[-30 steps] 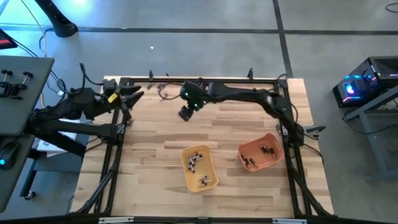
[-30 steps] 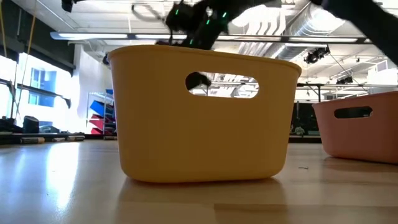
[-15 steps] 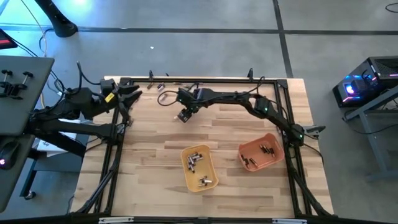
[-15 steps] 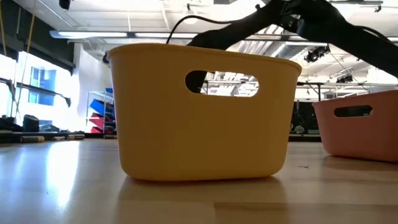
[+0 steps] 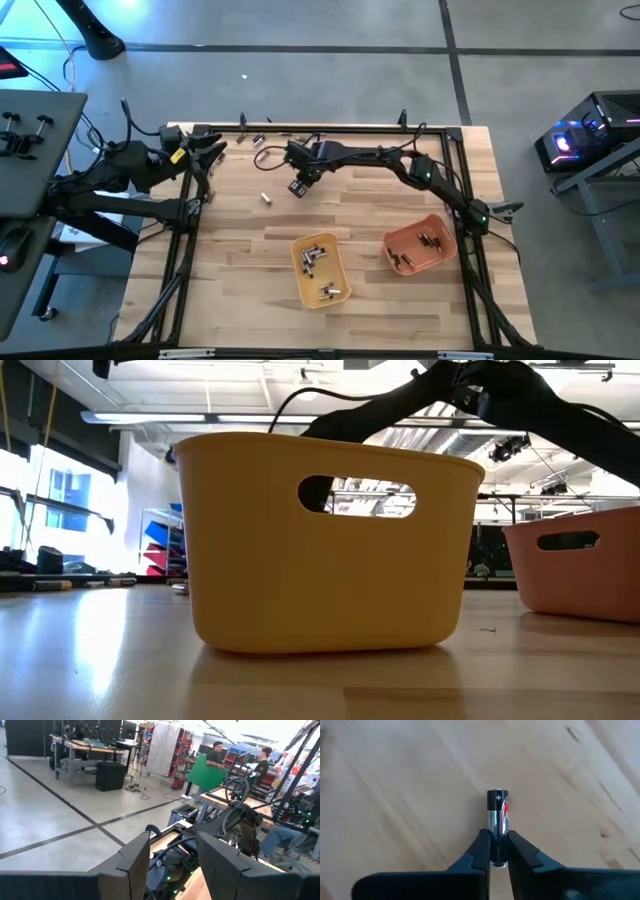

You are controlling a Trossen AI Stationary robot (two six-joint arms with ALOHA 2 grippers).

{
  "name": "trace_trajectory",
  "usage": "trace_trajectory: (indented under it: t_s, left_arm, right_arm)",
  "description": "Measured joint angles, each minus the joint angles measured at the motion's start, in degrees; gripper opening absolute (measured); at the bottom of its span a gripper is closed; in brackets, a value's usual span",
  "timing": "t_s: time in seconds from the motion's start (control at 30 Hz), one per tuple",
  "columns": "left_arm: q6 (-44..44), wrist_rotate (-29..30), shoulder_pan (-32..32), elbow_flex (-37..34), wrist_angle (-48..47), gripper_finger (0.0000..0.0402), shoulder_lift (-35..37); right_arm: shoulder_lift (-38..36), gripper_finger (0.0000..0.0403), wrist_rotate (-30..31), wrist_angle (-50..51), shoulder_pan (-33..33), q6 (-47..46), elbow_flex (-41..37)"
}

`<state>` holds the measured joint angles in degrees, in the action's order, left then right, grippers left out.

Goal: Sort batteries
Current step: Put the silver battery into the yellow bin

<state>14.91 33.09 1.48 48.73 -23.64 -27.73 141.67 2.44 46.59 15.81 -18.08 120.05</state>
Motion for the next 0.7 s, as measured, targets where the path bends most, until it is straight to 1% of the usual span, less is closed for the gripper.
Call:
trace_trajectory:
  t_s: [0.1, 0.17, 0.27, 0.33, 0.43, 0.53, 0.7]
  left_arm:
    - [-0.01, 0.11, 0.00, 0.00, 0.00, 0.0154, 0.00]
    - [-0.01, 0.14, 0.00, 0.00, 0.00, 0.0154, 0.02]
    - [0.03, 0.01, 0.00, 0.00, -0.04, 0.0154, 0.02]
    - [0.03, -1.82, 0.00, 0.00, -0.41, 0.0154, 0.00]
    - [-0.05, -4.15, 0.00, 0.00, -0.94, 0.0154, -0.04]
    - [-1.24, -4.19, -0.03, 0.00, -0.98, 0.0154, -0.04]
    - [-3.65, -4.34, 0.00, 0.00, -1.06, 0.0154, -0.06]
  right_arm:
    - [-1.23, 0.0016, -1.83, 1.63, 0.31, 0.30, -0.14]
    - [-3.33, 0.0014, -2.88, 2.18, 0.30, 1.66, -0.24]
    - [-8.86, 0.0014, -5.51, 5.49, -0.17, 3.16, -0.10]
    - [-12.42, 0.0014, -8.07, 7.97, -1.39, 5.92, -0.02]
    - [-16.63, 0.0014, -14.35, 12.60, -4.90, 9.52, -0.17]
    - [-19.50, 0.0014, -20.64, 17.34, -9.25, 10.54, -0.15]
    - [-19.37, 0.0014, -23.95, 22.21, -16.97, 11.37, -0.24]
